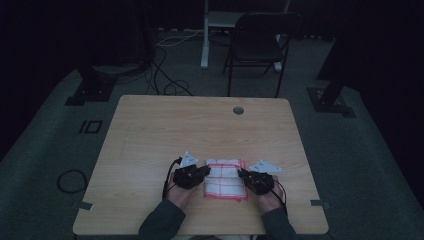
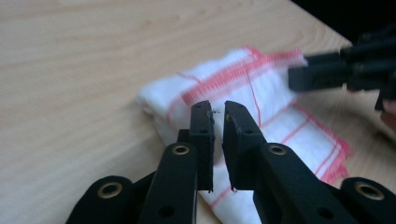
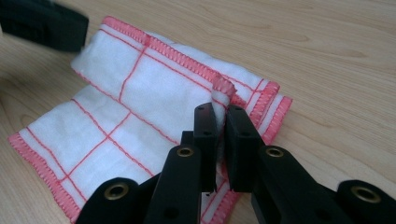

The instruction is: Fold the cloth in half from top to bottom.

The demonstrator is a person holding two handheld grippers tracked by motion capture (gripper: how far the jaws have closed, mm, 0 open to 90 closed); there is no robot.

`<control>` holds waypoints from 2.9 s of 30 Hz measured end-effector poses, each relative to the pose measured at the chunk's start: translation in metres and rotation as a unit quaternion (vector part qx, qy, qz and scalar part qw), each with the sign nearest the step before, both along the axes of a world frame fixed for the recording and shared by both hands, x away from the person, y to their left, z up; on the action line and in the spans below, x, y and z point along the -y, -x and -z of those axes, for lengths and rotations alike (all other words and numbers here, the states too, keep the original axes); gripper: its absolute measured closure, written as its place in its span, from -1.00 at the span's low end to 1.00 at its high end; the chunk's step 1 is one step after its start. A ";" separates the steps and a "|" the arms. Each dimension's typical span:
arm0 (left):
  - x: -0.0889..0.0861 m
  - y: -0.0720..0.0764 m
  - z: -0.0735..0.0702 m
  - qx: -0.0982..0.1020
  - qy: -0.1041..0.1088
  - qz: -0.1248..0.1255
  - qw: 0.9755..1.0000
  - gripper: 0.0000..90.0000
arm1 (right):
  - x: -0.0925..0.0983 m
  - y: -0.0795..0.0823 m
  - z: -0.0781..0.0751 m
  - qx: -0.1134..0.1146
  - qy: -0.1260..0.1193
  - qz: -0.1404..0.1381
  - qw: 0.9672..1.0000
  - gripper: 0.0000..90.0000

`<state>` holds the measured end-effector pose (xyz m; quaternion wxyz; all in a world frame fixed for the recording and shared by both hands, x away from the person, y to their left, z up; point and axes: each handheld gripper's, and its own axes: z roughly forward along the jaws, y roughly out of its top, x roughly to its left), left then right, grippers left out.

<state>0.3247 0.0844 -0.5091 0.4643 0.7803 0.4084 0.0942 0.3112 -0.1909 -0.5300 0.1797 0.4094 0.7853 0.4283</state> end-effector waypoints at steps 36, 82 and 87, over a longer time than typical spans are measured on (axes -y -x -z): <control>0.018 -0.008 0.011 -0.013 -0.024 0.006 1.000 0.80 | 0.017 0.008 -0.002 0.005 -0.012 0.019 1.000 0.35; -0.015 0.041 0.025 0.015 -0.068 0.008 0.998 0.69 | 0.040 0.006 0.002 0.003 -0.030 0.058 0.998 0.32; -0.031 0.040 0.026 0.012 -0.068 -0.014 0.997 0.67 | 0.043 0.007 0.004 0.006 -0.020 0.065 0.998 0.31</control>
